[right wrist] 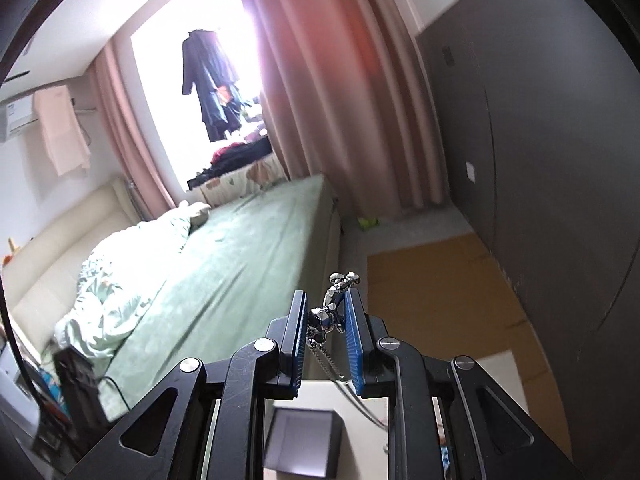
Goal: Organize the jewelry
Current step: 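Carry the pouch and keychain over the black box while the right gripper releases the keychain inside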
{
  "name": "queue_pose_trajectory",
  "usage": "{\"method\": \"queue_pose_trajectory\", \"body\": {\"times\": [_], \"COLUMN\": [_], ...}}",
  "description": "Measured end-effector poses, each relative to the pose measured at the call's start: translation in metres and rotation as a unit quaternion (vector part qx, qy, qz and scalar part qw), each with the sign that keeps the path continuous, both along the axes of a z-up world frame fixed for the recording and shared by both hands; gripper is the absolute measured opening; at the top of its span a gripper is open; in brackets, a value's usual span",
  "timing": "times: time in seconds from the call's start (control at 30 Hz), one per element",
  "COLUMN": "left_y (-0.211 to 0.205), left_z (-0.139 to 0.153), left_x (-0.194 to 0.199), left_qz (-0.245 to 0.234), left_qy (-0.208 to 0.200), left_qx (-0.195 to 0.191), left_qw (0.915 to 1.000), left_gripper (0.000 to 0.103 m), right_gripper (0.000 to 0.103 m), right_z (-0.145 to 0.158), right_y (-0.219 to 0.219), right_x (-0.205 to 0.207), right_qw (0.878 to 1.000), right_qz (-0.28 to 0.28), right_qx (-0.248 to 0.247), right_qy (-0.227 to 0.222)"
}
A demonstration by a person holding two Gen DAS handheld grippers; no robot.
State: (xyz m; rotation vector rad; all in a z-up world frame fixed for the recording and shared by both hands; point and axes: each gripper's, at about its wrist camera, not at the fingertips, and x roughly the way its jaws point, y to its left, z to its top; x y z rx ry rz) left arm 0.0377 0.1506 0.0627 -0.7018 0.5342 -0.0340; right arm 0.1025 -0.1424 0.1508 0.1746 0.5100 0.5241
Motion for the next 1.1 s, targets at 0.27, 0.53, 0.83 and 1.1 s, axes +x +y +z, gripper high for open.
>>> {"method": "queue_pose_trajectory", "body": {"times": [0.27, 0.53, 0.83, 1.1], "left_y": [0.015, 0.026, 0.034, 0.028], "left_z": [0.003, 0.004, 0.002, 0.0], "left_x": [-0.005, -0.013, -0.017, -0.011], "left_qz": [0.01, 0.016, 0.025, 0.026], "left_qy": [-0.01, -0.02, -0.015, -0.007], "left_qx": [-0.017, -0.032, -0.033, -0.03], "left_qw": [0.9998, 0.9992, 0.999, 0.9992], "left_gripper": [0.0, 0.0, 0.0, 0.0], "right_gripper": [0.02, 0.02, 0.02, 0.02], "right_z": [0.068, 0.083, 0.024, -0.021], "right_y": [0.041, 0.075, 0.096, 0.1], "right_x": [-0.029, -0.043, -0.027, -0.008], "right_qw": [0.998, 0.996, 0.997, 0.997], "right_qz": [0.008, 0.035, 0.055, 0.064], "right_qx": [-0.025, -0.036, -0.043, -0.044], "right_qy": [-0.064, -0.08, -0.031, 0.006]}}
